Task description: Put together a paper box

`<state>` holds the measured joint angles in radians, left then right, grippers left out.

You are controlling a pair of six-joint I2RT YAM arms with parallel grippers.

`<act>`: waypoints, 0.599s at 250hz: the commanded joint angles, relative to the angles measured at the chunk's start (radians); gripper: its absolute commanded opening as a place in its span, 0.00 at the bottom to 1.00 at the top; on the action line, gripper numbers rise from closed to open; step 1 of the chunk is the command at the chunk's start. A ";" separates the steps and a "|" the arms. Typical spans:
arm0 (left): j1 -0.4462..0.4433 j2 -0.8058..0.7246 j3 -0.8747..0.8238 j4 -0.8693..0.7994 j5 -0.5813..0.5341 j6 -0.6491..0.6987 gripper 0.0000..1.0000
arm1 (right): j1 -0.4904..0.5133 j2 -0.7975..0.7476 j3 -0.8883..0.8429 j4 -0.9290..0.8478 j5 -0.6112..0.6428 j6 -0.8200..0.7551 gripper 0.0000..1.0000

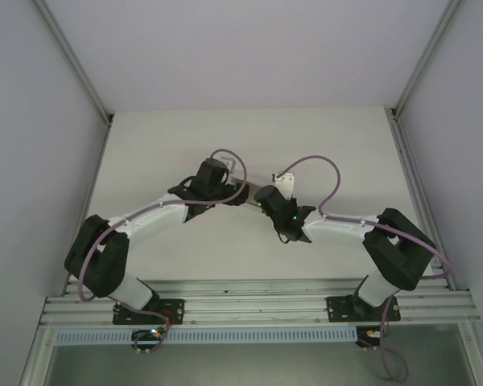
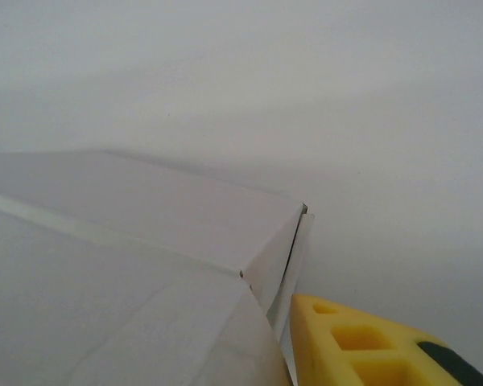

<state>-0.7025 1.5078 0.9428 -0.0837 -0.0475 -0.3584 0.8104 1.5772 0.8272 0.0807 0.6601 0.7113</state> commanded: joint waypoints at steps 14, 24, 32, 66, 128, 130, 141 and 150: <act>-0.016 -0.104 -0.021 -0.043 -0.006 -0.008 1.00 | 0.031 -0.063 -0.017 -0.055 0.049 -0.003 0.48; -0.016 -0.121 -0.016 -0.058 -0.002 0.000 1.00 | 0.040 -0.081 -0.023 -0.058 0.039 -0.015 0.55; -0.016 -0.136 -0.006 -0.078 -0.008 0.001 1.00 | 0.047 -0.099 -0.028 -0.055 0.023 -0.034 0.61; -0.015 -0.165 0.075 -0.176 -0.041 0.030 1.00 | 0.076 -0.175 -0.035 -0.062 -0.043 -0.138 0.84; 0.050 -0.054 0.291 -0.292 -0.045 0.052 1.00 | 0.060 -0.275 0.041 -0.132 -0.020 -0.205 1.00; 0.055 -0.049 0.297 -0.294 -0.037 0.051 1.00 | 0.058 -0.277 0.043 -0.132 -0.018 -0.206 1.00; 0.081 -0.012 0.329 -0.297 0.007 0.043 1.00 | 0.032 -0.278 0.054 -0.130 -0.015 -0.203 1.00; 0.102 0.019 0.349 -0.290 0.047 0.035 1.00 | 0.004 -0.274 0.070 -0.139 -0.028 -0.198 1.00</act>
<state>-0.6640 1.4384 1.2224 -0.3141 -0.0723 -0.3244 0.8719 1.3186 0.8516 -0.0250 0.6140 0.5434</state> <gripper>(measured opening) 0.999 0.995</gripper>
